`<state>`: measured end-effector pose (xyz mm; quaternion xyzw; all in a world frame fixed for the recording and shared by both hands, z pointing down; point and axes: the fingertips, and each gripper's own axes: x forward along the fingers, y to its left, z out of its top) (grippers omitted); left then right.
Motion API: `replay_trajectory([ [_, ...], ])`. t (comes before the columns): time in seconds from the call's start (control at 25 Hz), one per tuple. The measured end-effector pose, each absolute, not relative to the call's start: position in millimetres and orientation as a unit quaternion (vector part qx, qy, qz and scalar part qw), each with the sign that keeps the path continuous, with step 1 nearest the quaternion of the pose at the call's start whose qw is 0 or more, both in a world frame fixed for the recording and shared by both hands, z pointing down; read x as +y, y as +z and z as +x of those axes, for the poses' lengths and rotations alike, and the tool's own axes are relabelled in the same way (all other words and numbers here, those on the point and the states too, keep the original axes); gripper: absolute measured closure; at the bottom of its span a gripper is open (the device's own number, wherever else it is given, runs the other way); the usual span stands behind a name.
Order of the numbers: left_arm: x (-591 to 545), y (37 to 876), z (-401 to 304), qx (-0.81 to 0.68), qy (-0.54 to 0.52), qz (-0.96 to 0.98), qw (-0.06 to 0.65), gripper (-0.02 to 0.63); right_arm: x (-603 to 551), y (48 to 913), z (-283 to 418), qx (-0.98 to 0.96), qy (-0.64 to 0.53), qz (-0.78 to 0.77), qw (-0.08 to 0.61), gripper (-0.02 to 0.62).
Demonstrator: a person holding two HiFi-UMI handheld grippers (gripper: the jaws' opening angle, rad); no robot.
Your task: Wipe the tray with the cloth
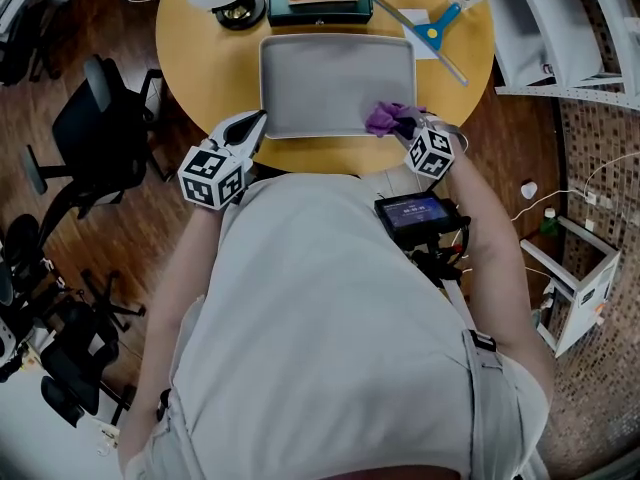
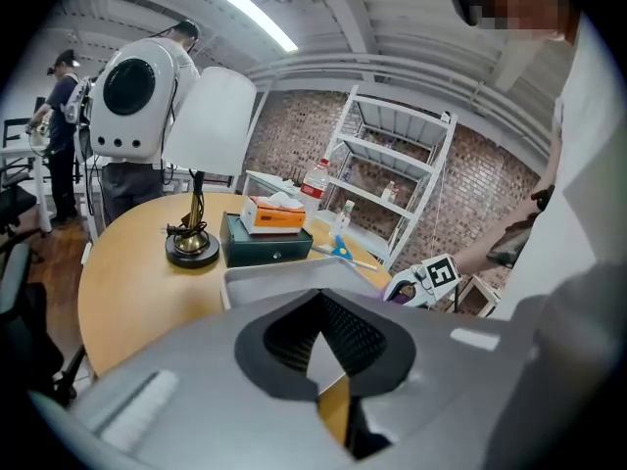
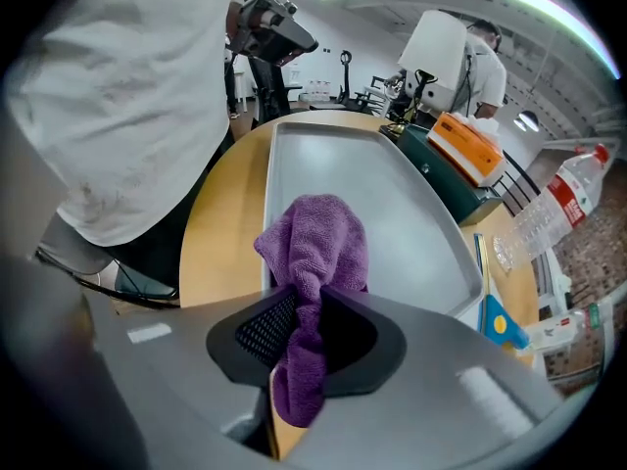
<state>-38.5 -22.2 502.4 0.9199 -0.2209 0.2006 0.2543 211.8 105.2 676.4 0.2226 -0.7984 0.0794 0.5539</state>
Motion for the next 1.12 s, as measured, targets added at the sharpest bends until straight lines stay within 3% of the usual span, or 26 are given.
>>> replay_trajectory([
  [0.56, -11, 494, -61, -0.252, 0.197, 0.911, 0.260, 0.606, 93, 664, 143, -0.832, 0.050, 0.129, 0.537, 0.525],
  [1.12, -15, 511, -77, -0.277, 0.199, 0.897, 0.282, 0.606, -25, 671, 178, -0.806, 0.037, 0.228, 0.545, 0.522],
])
